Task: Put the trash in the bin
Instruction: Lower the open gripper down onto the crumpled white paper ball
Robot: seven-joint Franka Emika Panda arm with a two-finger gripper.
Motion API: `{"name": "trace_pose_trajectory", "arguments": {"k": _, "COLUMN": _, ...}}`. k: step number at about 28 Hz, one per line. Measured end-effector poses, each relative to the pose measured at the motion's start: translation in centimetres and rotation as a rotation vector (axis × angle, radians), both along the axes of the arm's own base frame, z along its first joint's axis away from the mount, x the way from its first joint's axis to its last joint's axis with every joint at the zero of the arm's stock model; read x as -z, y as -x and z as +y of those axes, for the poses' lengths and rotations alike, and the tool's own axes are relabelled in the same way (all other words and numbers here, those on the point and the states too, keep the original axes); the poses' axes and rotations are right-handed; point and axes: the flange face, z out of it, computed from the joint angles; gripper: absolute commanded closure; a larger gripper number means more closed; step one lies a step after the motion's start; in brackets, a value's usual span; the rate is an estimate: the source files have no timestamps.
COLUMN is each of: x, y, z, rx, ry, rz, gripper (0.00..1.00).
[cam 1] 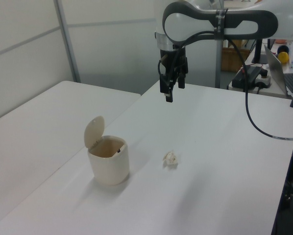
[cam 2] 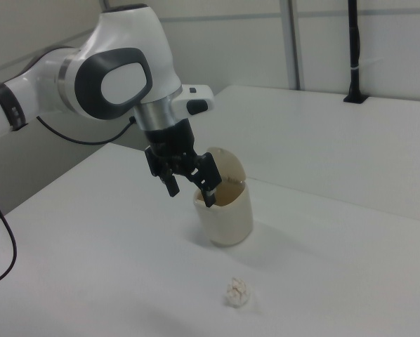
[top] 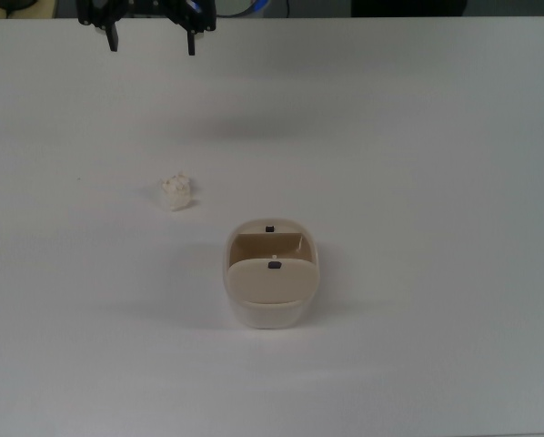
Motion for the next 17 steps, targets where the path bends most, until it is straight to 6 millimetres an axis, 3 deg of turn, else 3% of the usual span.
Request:
{"name": "trace_pose_trajectory", "arguments": {"k": 6, "x": 0.5, "y": -0.2, "z": 0.0, "rx": 0.0, "ry": 0.0, "rz": 0.01, "gripper": 0.0}}
{"name": "trace_pose_trajectory", "arguments": {"k": 12, "x": 3.5, "y": -1.3, "z": 0.1, "rx": 0.0, "ry": 0.003, "rz": 0.062, "gripper": 0.0}}
{"name": "trace_pose_trajectory", "arguments": {"k": 17, "x": 7.1, "y": -2.8, "z": -0.5, "rx": 0.004, "ry": 0.007, "rz": 0.113, "gripper": 0.0}}
